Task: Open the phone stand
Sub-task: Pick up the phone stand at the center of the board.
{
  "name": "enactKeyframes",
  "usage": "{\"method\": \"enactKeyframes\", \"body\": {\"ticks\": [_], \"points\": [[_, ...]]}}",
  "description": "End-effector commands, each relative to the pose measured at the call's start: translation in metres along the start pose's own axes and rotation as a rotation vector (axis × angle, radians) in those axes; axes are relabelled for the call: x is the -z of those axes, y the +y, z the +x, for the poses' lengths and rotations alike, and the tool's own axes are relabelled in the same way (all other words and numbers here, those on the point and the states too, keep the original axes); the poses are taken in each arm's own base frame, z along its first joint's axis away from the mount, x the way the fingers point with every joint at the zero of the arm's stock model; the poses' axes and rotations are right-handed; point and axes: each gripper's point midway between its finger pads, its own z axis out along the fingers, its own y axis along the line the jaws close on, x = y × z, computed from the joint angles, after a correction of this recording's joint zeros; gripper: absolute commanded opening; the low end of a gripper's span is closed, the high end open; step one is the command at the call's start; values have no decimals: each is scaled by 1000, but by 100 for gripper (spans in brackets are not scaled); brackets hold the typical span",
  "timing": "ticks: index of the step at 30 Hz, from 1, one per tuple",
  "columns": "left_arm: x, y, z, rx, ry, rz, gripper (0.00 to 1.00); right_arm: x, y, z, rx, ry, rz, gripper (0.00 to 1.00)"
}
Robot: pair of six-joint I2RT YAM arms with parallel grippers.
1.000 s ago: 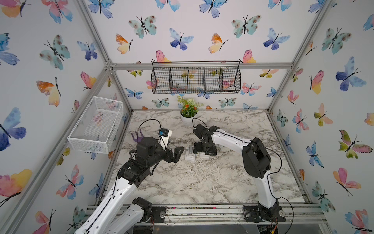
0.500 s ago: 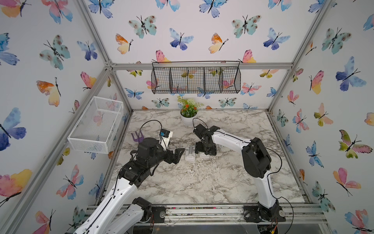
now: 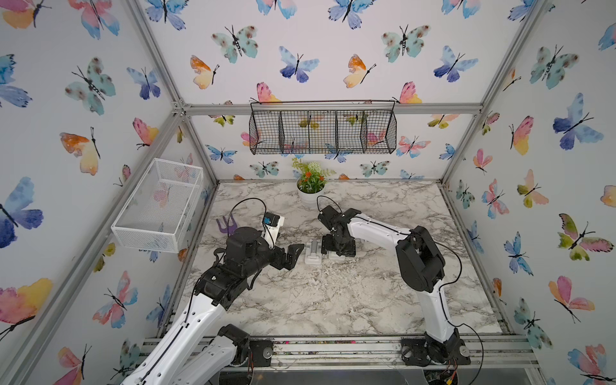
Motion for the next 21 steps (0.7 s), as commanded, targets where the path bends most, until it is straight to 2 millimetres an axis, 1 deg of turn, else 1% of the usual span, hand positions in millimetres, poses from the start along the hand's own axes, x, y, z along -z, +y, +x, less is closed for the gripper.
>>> {"method": "enactKeyframes", "body": {"ticks": [1, 4, 13, 14, 17, 21], "points": [[3, 0, 5, -15, 8, -7, 98, -15, -11, 4, 9, 20, 49, 82], [3, 0, 5, -18, 7, -9, 98, -16, -12, 5, 9, 23, 55, 79], [4, -1, 5, -21, 4, -8, 98, -20, -16, 8, 19, 34, 67, 78], [4, 0, 5, -22, 4, -9, 98, -20, -15, 7, 20, 32, 67, 76], [4, 0, 6, -21, 7, -9, 98, -17, -16, 6, 22, 25, 69, 64], [4, -1, 5, -21, 3, -6, 98, -10, -16, 2, 31, 8, 74, 54]]}}
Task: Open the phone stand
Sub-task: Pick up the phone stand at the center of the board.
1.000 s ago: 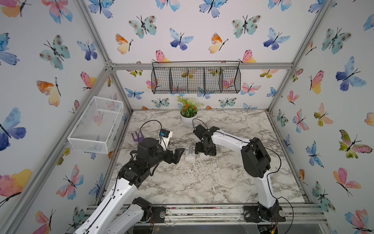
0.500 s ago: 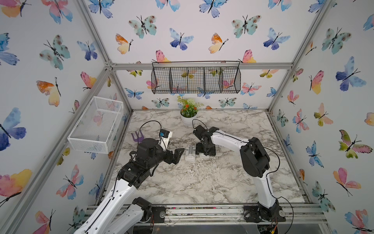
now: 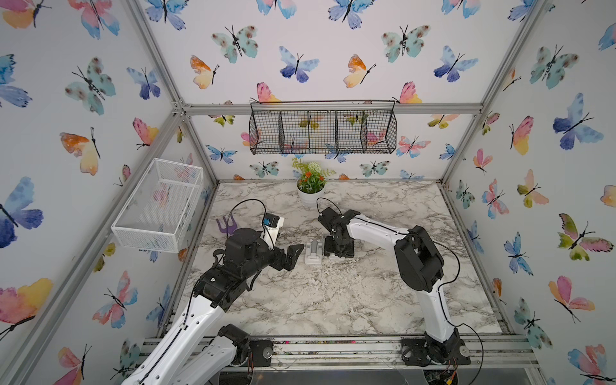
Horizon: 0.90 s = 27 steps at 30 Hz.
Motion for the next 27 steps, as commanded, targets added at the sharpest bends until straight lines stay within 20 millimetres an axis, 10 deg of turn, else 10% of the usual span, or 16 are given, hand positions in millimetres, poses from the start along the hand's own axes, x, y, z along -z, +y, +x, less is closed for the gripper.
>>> {"method": "enactKeyframes", "body": {"ticks": [1, 27], "points": [[2, -1, 4, -13, 8, -2, 98, 0, -10, -3, 14, -8, 50, 52], [-35, -14, -8, 66, -121, 125, 98, 163, 41, -38, -73, -38, -497, 32]]}}
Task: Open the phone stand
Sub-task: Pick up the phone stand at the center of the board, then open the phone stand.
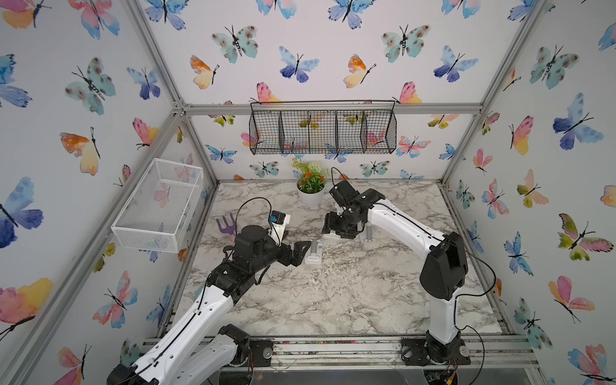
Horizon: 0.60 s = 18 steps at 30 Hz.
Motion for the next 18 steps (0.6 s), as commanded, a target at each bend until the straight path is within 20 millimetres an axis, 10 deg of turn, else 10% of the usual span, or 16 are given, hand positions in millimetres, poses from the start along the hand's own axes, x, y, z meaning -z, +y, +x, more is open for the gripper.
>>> {"method": "enactKeyframes", "body": {"ticks": [1, 18], "points": [[-2, -8, -13, 14, -99, 47, 98, 32, 22, -6, -65, 23, -159, 32], [-53, -7, -28, 31, -204, 101, 98, 71, 51, 14, -404, 159, -677, 31]]}}
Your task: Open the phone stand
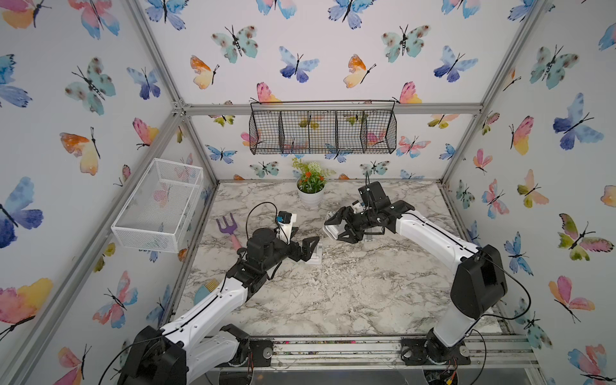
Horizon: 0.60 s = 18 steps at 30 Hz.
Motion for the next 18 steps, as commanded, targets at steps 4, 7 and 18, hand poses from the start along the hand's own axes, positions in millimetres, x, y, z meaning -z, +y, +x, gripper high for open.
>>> {"method": "enactKeyframes", "body": {"ticks": [4, 7, 18], "points": [[-19, -12, -25, 6, -83, 58, 99, 15, 50, 16, -3, 48, -230, 31], [-24, -11, -27, 21, -93, 61, 98, 15, 52, 17, -14, 64, -250, 32], [-36, -4, -39, 13, -109, 17, 98, 16, 56, 20, -34, 84, -304, 32]]}}
